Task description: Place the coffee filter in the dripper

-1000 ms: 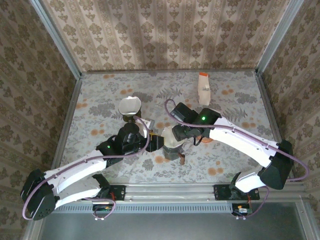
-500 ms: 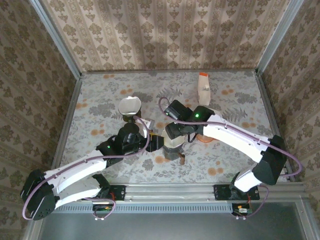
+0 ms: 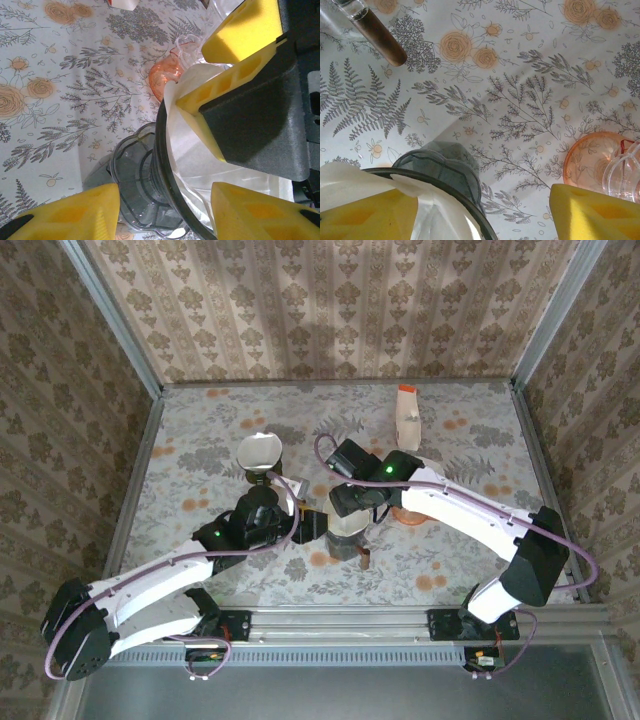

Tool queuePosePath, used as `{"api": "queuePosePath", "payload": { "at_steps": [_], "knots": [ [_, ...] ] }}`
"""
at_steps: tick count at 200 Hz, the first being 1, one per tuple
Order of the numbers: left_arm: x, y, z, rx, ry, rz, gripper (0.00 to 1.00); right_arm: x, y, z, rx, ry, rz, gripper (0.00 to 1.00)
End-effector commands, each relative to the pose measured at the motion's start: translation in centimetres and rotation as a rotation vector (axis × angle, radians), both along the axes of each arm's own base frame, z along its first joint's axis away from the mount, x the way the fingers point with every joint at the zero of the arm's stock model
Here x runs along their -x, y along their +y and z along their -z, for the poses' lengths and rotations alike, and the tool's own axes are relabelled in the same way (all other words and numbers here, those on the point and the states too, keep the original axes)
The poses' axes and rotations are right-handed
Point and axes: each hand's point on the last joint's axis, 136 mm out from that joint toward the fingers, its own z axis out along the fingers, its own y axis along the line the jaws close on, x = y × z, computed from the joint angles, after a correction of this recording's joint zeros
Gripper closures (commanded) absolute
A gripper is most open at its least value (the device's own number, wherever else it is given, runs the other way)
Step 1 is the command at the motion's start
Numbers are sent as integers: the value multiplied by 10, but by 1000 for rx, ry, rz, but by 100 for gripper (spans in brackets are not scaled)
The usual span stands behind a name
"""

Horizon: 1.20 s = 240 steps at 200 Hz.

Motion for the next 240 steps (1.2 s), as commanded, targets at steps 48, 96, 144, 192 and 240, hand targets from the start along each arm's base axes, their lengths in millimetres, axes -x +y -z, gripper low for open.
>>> {"api": "queuePosePath", "payload": {
  "at_steps": [48, 96, 144, 192, 240],
  "knots": [
    [2, 1, 8, -1, 25, -4, 47, 22, -15, -6, -58, 26, 31, 27],
    [3, 4, 4, 5, 21, -12, 42, 30, -12, 10, -66, 69, 26, 28],
    [-1, 8, -21, 84, -32, -28, 22, 30, -12, 10, -59, 64, 28, 29],
    [-9, 5, -23, 113, -22, -28, 24, 30, -13, 12, -56, 66, 32, 29],
    [-11, -1, -12, 98, 11, -16, 33, 30, -14, 11, -56, 64, 35, 29]
  ]
}}
